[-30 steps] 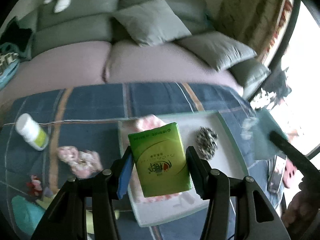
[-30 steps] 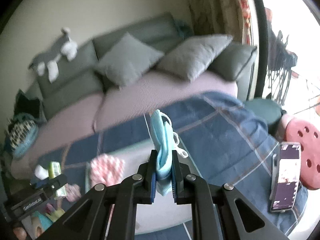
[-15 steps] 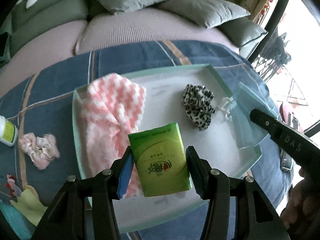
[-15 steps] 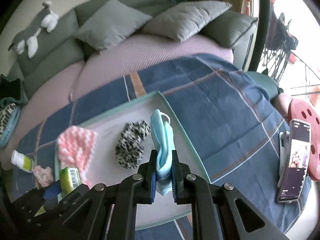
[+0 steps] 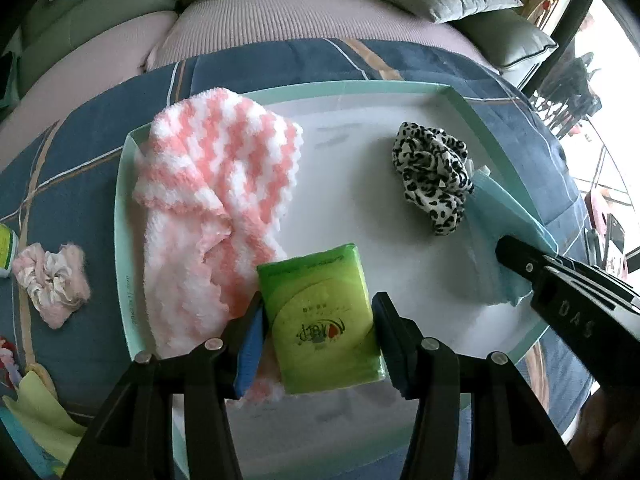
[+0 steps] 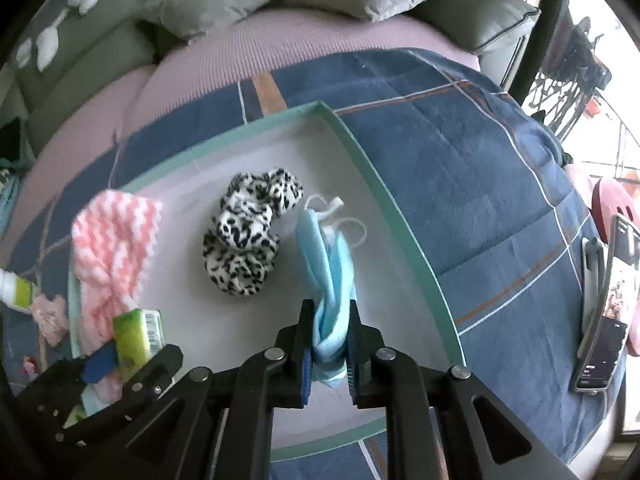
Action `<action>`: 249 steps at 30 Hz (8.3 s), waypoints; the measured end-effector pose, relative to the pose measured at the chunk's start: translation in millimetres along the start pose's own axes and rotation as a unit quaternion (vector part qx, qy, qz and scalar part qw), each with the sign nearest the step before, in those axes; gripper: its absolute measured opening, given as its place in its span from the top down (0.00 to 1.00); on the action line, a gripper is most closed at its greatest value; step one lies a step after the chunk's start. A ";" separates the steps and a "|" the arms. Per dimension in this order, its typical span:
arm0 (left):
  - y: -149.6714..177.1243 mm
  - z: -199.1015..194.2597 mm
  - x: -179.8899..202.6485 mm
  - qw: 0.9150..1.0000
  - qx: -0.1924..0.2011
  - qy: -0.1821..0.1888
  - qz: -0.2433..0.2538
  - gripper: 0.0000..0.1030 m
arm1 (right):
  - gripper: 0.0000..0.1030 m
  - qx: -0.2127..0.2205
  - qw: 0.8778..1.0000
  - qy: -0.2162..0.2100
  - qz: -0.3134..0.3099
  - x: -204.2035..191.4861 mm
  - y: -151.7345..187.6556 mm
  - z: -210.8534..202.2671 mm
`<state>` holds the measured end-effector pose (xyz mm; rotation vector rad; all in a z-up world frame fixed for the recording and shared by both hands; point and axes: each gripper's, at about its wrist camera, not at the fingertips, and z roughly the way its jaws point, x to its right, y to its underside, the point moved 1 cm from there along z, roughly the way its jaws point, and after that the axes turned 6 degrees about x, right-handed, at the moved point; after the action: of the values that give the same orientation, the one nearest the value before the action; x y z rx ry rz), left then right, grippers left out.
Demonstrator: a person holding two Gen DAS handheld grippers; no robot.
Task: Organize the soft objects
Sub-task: 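Release the tissue pack and the mask into the tray with both tools, then move both open tools toward the pink floral scrunchie and red toy, then grasp the red toy with the left tool while the right tool grasps the pink floral scrunchie, then lift and carry the red toy and the scrunchie over the tray with both tools, then open the left tool onto the towel while the right tool drops the scrunchie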
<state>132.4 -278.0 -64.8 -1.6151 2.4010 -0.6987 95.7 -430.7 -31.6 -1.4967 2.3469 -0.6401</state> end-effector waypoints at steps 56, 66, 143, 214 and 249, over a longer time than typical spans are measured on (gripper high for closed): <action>23.7 -114.8 -228.6 0.951 0.095 -0.171 -0.239 0.14 | 0.22 0.058 0.994 -0.065 -0.060 -88.4 -4.0 -50.4; 52.7 -142.1 -267.5 0.932 0.116 -0.185 -0.288 0.13 | 0.19 0.052 0.988 -0.109 -0.101 -136.1 8.5 -54.4; 51.9 -55.7 -337.2 0.940 -0.096 -0.104 -0.312 0.68 | 0.81 -0.012 0.944 -0.247 -0.218 -291.7 44.8 11.1; -61.4 -51.3 -37.9 0.993 0.095 0.069 -0.023 0.68 | 0.84 0.158 0.979 -0.100 0.085 9.6 -38.9 -73.5; -57.7 -11.3 -47.6 0.996 0.059 0.053 -0.030 0.58 | 0.81 0.058 0.993 -0.100 0.002 -57.6 -29.6 -7.6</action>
<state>195.1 -249.2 -33.8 -1.6458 2.3411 -0.9421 139.6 -387.6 -10.0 -1.4338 2.1254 -0.5849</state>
